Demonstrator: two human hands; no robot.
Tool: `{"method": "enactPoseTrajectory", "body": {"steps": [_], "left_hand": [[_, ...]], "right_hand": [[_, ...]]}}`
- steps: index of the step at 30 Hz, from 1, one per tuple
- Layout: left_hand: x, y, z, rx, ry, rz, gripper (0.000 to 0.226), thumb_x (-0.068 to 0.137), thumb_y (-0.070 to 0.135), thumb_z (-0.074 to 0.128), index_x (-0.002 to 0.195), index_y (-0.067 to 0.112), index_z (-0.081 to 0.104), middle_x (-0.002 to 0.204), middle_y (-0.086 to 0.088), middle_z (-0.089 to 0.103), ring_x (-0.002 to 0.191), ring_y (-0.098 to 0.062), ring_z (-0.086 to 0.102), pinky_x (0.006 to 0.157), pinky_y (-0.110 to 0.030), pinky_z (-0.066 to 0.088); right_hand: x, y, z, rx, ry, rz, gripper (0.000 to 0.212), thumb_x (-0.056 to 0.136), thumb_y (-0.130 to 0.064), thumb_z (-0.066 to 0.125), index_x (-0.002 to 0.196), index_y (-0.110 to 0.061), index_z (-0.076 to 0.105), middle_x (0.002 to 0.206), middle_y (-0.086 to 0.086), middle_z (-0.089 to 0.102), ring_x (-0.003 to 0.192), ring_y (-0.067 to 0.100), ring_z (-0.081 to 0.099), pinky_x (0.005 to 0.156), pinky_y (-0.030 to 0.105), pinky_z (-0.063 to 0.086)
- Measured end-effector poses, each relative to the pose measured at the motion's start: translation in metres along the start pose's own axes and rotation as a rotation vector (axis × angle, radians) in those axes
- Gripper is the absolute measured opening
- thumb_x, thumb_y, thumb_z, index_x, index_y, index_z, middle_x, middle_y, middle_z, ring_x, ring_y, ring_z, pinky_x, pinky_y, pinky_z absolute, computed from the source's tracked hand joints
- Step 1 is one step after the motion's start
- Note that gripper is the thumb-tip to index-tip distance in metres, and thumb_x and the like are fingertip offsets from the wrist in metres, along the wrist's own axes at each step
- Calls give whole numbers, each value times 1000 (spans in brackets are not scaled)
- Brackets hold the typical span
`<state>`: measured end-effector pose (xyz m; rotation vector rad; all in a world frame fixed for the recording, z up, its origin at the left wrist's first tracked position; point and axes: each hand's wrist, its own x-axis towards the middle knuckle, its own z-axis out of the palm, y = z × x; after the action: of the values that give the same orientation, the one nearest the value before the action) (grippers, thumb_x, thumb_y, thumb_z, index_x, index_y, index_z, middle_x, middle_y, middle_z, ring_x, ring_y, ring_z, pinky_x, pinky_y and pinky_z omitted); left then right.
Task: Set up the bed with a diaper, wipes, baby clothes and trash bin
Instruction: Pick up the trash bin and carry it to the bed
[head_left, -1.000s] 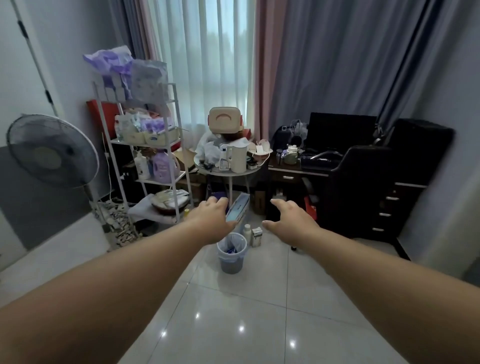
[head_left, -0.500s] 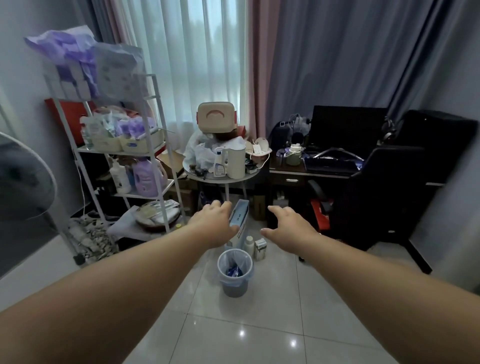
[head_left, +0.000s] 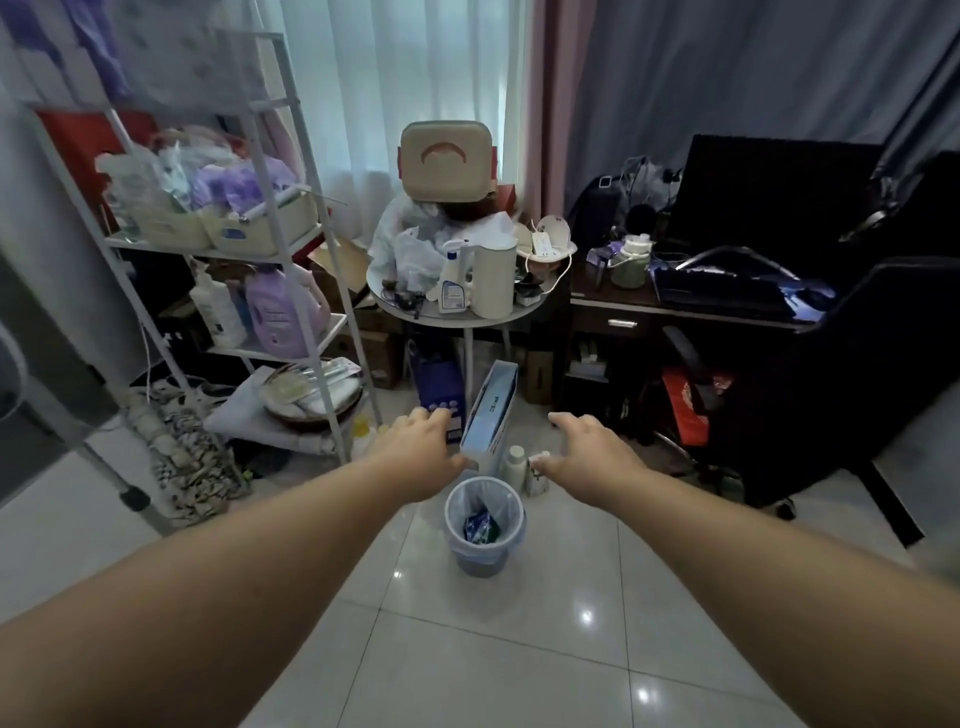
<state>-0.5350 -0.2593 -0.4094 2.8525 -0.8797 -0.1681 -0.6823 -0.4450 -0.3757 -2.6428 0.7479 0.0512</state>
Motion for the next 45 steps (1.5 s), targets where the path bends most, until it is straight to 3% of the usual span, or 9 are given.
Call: {"method": "enactPoseTrajectory", "body": {"steps": [6, 11, 17, 27, 30, 34, 45], "left_hand": [[83, -7, 47, -9, -73, -97, 72, 83, 68, 51, 142, 28, 36, 138, -8, 49, 126, -29, 46, 97, -45, 43], [139, -12, 93, -71, -161, -171, 79, 82, 68, 51, 147, 29, 30, 145, -5, 45, 128, -27, 47, 98, -45, 45], [211, -31, 129, -73, -209, -145, 74, 83, 65, 52, 143, 24, 35, 140, -8, 47, 126, -29, 47, 96, -45, 45], [344, -96, 190, -97, -319, -116, 76, 84, 62, 55, 145, 21, 35, 143, -11, 47, 128, -32, 46, 101, -47, 44], [378, -112, 219, -156, -365, -178, 81, 84, 58, 56, 150, 21, 28, 149, -13, 41, 135, -32, 39, 106, -47, 39], [403, -121, 270, -237, -414, -259, 77, 84, 57, 55, 147, 21, 30, 141, -13, 46, 126, -35, 46, 100, -47, 43], [462, -125, 460, -467, -511, -568, 84, 88, 49, 61, 155, 17, 21, 148, -18, 38, 133, -36, 40, 107, -44, 38]], "right_hand": [[105, 28, 27, -24, -98, -19, 79, 83, -58, 61, 151, -34, 29, 152, 4, 37, 134, 28, 42, 102, 41, 42], [183, 48, 58, -47, -172, -24, 81, 77, -63, 62, 148, -36, 33, 145, 2, 44, 127, 27, 48, 92, 40, 45], [263, 54, 98, -69, -249, -18, 73, 76, -59, 63, 139, -34, 38, 137, 5, 51, 125, 28, 47, 92, 40, 46], [396, 50, 161, -14, -306, 136, 78, 79, -58, 61, 148, -35, 33, 143, 6, 47, 126, 29, 48, 93, 37, 44], [435, 54, 195, 9, -345, 186, 78, 80, -57, 62, 149, -33, 34, 145, 8, 45, 127, 30, 48, 96, 37, 43], [471, 72, 248, 96, -400, 246, 75, 80, -55, 63, 146, -32, 36, 138, 11, 46, 120, 32, 51, 93, 38, 47], [563, 181, 418, 278, -516, 469, 86, 82, -54, 66, 154, -26, 27, 150, 8, 39, 130, 30, 47, 95, 35, 44]]}}
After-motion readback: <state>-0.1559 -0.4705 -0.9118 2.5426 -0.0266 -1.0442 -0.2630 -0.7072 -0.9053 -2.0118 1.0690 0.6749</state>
